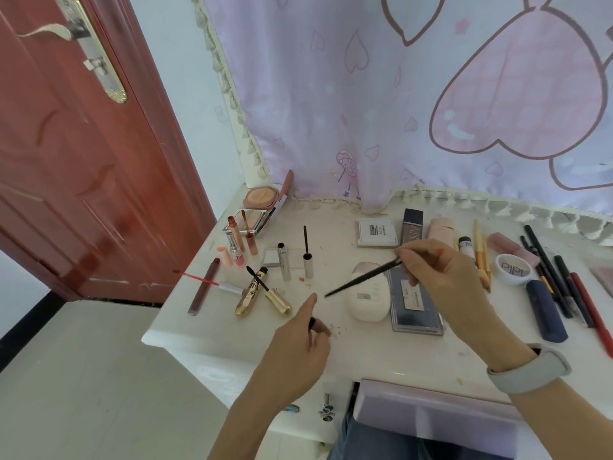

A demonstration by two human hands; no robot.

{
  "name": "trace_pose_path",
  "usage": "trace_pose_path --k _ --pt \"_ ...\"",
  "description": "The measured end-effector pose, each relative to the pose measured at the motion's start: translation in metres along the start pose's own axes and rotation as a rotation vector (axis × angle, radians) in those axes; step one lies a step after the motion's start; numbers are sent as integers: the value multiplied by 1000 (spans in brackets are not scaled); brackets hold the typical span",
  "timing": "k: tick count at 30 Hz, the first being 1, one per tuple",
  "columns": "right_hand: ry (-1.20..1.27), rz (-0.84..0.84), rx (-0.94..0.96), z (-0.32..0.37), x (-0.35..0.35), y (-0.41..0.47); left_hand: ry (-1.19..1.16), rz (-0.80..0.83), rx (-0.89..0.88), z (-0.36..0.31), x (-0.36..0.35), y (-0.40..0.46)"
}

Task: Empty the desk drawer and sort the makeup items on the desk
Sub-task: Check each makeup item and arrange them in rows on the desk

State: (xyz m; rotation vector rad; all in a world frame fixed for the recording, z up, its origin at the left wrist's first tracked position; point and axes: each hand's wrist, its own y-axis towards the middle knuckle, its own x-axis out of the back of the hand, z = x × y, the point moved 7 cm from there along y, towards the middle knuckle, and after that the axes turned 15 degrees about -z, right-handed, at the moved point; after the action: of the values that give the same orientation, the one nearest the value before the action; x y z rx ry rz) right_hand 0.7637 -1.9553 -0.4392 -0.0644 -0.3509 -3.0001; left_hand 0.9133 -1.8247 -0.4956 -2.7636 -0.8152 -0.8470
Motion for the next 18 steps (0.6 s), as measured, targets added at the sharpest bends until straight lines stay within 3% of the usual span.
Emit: trace_pose_path --k 2,4,7,9,12,18 --pt "-134 -110 125 4 5 -3 11 -37 70 10 8 1" --pt "-373 -140 395 11 -5 -20 29 -76 73 15 13 3" --pt "-701 -45 884 7 -37 -58 15 -134 75 19 16 7" --pt "-803 28 1057 -4 -53 -75 -11 -221 108 21 22 11" --pt "-904 96 1126 -17 -67 -89 30 -362 95 20 32 11" --pt "-895 177 977 -23 -67 -88 375 -575 -129 -1 35 16"
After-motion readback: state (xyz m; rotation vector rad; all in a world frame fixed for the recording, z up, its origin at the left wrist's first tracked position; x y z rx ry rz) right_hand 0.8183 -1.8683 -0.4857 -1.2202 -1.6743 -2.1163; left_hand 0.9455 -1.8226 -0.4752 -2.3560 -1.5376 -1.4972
